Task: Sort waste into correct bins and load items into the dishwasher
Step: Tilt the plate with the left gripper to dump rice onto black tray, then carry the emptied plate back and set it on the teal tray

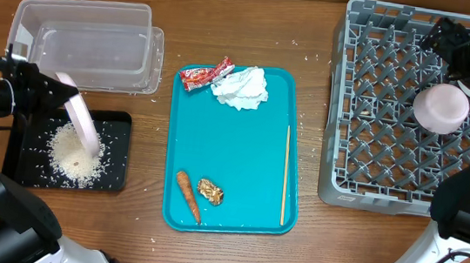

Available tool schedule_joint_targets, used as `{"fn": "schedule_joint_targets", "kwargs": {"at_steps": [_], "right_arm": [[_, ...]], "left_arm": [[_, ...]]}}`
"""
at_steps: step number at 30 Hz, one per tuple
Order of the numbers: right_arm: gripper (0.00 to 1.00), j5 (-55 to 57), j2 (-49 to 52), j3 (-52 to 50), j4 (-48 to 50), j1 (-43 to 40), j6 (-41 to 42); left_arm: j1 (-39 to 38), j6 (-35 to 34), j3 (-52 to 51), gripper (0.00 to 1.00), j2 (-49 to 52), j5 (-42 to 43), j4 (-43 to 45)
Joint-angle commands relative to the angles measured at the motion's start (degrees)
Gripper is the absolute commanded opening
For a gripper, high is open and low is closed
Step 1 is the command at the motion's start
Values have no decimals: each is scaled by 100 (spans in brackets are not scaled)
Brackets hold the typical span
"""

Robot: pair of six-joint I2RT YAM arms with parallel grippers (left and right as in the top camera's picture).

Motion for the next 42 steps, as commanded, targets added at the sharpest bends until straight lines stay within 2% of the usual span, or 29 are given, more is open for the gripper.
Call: {"fn": "schedule_joint_targets", "kwargs": {"at_steps": [1, 3, 6, 8, 11, 13, 18, 21, 24, 30, 37, 42], "right_arm": [[100, -13, -205, 153, 17, -37, 24], [100, -13, -205, 153, 17, -37, 24], [100, -13, -205, 153, 17, -37, 24], [100, -13, -205, 153, 17, -37, 24], [100, -13, -205, 153, 17, -37, 24], [100, -13, -205, 153, 17, -37, 24], [100, -13, -205, 153, 17, -37, 24], [100, -13, -205, 153, 17, -37, 24], [100, -13, -205, 153, 17, -37, 24], [100, -13, -205, 153, 17, -37, 24], [100, -13, -205, 153, 17, -37, 24], [100, -13, -205, 153, 17, -37, 24]], "left_arm": [[-11, 308, 15, 4, -31, -212, 79], [-31, 133, 15, 4, -33, -334, -125], [-81, 474, 15, 4, -76, -251, -81], [-122, 236, 15, 4, -81, -330, -153], [-258, 656, 15, 4, -153, -48, -208], [-413, 391, 15, 4, -199, -212, -61], [-979, 354, 15, 4, -461, -170, -94], [-1449, 48, 20, 4, -737, -363, 105], [-2476, -841, 22, 4, -1292, -1187, 560], [-4291, -1956, 20, 4, -1453, -2688, 1436], [-6483, -2302, 20, 4, -990, -4669, 2280], [-7799, -2385, 20, 4, -136, -5842, 2898]]}}
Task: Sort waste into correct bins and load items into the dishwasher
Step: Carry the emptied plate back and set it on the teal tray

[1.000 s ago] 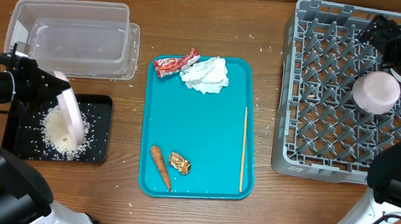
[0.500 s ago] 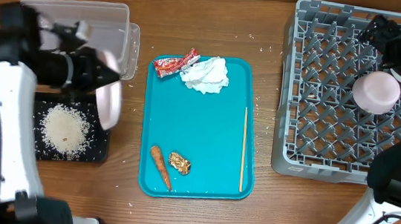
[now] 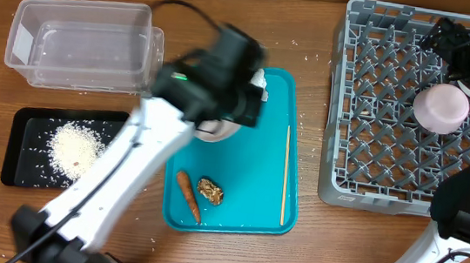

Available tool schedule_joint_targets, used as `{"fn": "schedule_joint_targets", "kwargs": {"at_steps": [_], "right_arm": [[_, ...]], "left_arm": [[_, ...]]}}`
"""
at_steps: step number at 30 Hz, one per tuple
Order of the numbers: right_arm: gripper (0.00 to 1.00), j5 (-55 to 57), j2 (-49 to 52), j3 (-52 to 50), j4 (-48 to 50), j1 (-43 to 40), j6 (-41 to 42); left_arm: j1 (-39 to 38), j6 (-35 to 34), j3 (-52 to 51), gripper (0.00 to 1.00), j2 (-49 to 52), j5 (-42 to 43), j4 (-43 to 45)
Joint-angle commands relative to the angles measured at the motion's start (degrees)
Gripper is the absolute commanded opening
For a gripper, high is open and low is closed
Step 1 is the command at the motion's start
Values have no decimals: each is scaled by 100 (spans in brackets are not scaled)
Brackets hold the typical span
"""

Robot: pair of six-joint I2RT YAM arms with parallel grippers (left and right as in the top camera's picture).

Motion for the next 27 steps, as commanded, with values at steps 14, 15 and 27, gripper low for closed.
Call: {"fn": "schedule_joint_targets", "kwargs": {"at_steps": [14, 15, 27], "right_arm": [[100, -11, -205, 153, 20, -37, 24], [100, -13, -205, 153, 20, -37, 24], [100, -11, -205, 153, 20, -37, 24]], "left_arm": [[-1139, -295, 31, 4, 1939, -1196, 577], [-1139, -295, 31, 4, 1937, -1154, 575], [-1130, -304, 79, 44, 1904, -809, 291]]}}
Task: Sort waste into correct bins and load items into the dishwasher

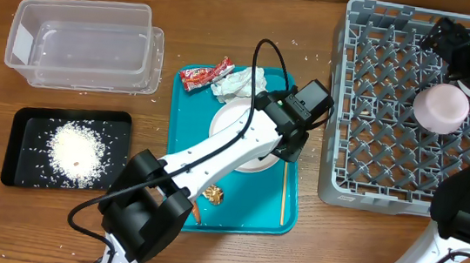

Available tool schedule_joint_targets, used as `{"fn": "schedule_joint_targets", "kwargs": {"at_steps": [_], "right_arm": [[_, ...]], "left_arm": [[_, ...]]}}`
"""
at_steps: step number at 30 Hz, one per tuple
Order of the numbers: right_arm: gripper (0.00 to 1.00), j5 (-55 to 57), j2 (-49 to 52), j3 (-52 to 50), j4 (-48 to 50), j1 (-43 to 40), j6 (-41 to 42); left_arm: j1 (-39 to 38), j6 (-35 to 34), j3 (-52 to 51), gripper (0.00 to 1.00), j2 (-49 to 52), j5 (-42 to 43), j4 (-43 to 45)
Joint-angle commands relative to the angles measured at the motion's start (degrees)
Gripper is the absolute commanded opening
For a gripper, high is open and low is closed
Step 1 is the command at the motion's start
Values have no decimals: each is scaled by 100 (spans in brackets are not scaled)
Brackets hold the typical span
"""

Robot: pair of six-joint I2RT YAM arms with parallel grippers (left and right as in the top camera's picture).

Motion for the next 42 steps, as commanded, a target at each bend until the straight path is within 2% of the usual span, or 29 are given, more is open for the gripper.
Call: {"fn": "schedule_joint_targets", "kwargs": {"at_steps": [1, 6, 10, 14, 16, 21, 23, 26, 29, 30, 31, 32, 33, 36, 39, 42], "right_arm": [[100, -13, -205, 153, 15, -37, 26], [100, -11, -205, 153, 15, -37, 26], [100, -13, -205, 153, 15, -37, 26], [100, -20, -205, 153, 26, -37, 39], [100, -37, -205, 153, 345, -37, 46], [100, -35, -205, 153, 678, -37, 26], [100, -33, -205, 153, 680, -37, 26], [100, -535, -205, 153, 822, -33, 538], [100, -1705, -205, 153, 448, -33, 1051], [100, -1912, -205, 153, 382, -33, 1128], [100, -2227, -205, 153, 251, -33, 1207], [100, -2570, -208, 153, 155, -33, 1207], [100, -3077, -208, 153, 125, -17, 1099], [100, -3954, -208, 153, -192, 251, -280], [100, -3128, -205, 153, -772, 793, -1008], [100, -1067, -153, 144, -1064, 1773, -1185]], "left_arm": [[44, -122, 149, 44, -76, 111, -190], [225, -258, 678, 43, -352, 52, -822], [658, -675, 1049, 44, -728, -313, -1318], [1445, -874, 1088, 50, -1143, -367, -1528], [2031, -1128, 1088, 53, -1279, -365, -1740], [3348, -1351, 1082, 57, -1281, -221, -2284], [3764, -1368, 1075, 62, -1255, -186, -2385], [4365, -1368, 1075, 65, -1252, -181, -2444], [4795, -1366, 1075, 70, -1252, 7, -2455], [4872, -1366, 1075, 77, -1252, 46, -2461], [4964, -1364, 1075, 100, -1252, 85, -2474], [5023, -1364, 1075, 100, -1252, 90, -2490], [5071, -1364, 1075, 100, -1250, 90, -2507], [5132, -1364, 1075, 100, -1246, 87, -2507], [5128, -1366, 1075, 100, -1246, 87, -2503], [5128, -1366, 1075, 100, -1241, 87, -2465]]}}
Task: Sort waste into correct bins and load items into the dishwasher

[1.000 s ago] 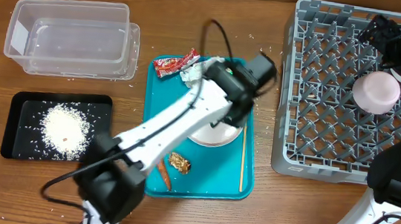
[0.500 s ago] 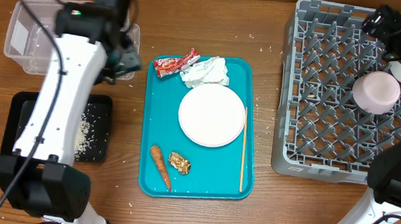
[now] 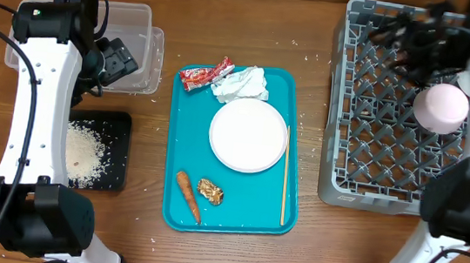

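A white plate (image 3: 249, 135) lies flat in the middle of the teal tray (image 3: 183, 144). Beside it on the tray are a wooden chopstick (image 3: 284, 176), a carrot (image 3: 188, 195), a brown food scrap (image 3: 210, 191), a red wrapper (image 3: 205, 75) and a crumpled tissue (image 3: 242, 84). Rice (image 3: 84, 149) is heaped on the black tray (image 3: 115, 150). My left gripper (image 3: 120, 60) hovers at the clear bin's front right corner, holding nothing. My right gripper (image 3: 400, 33) is blurred over the grey dish rack (image 3: 385, 121), left of the pink bowl (image 3: 441, 107).
The clear plastic bin (image 3: 132, 24) stands at the back left, partly under my left arm. The dish rack fills the right side of the table. Loose rice grains are scattered on the wood around the tray.
My left gripper has let go of the plate and is now far left at the clear bin. The plate stays on the teal tray. My right gripper has shifted left over the rack.
My left gripper first held the plate tilted over the black tray, rice heaped below it. Then the arm was over the teal tray with the plate, then at the plate's right edge as it lay flat there. Now it is back at the left.
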Available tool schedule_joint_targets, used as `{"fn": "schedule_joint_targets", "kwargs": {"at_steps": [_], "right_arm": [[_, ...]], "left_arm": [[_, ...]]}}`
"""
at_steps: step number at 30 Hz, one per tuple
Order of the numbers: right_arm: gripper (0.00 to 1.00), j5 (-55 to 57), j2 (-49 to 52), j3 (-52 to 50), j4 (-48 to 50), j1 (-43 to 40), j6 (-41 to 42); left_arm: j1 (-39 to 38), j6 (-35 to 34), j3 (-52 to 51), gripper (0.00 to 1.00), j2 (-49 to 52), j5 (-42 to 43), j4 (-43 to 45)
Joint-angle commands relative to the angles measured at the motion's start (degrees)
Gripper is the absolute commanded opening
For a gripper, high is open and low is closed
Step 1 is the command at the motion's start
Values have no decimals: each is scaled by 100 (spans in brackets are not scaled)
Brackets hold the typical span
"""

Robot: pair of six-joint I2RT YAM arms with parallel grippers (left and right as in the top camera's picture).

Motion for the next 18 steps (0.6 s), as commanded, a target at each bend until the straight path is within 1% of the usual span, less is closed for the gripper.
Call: {"fn": "schedule_joint_targets", "kwargs": {"at_steps": [1, 4, 7, 10, 11, 13, 14, 15, 16, 17, 18], "right_arm": [[100, 1961, -118, 116, -31, 1285, -693], [100, 2767, -2, 116, -9, 2076, -1064], [100, 3661, 162, 114, 61, 2662, -1084], [100, 3893, 361, 114, 175, 2999, -1078], [96, 3873, 411, 114, 195, 3032, -1080], [81, 3873, 608, 114, 232, 3073, -1091], [79, 3858, 723, 114, 249, 3073, -1126], [81, 3825, 809, 114, 249, 3073, -1152], [92, 3779, 909, 114, 249, 3071, -1154], [99, 3679, 1010, 114, 245, 3073, -1204], [99, 3519, 1108, 114, 216, 3073, -1340]], "left_arm": [[-11, -55, 39, 100, 24, 50, 35], [-11, -55, 39, 100, 24, 50, 46], [-11, -55, 39, 100, 24, 50, 46], [-11, -52, 39, 100, 24, 50, 48], [-11, -55, 39, 100, 24, 50, 48], [-11, -55, 39, 100, 24, 50, 48], [-11, -55, 39, 100, 24, 48, 48], [-11, -52, 39, 100, 24, 50, 48], [-11, -55, 39, 100, 24, 50, 48], [-11, -55, 39, 100, 24, 50, 48], [-11, -55, 39, 100, 24, 50, 50]]}}
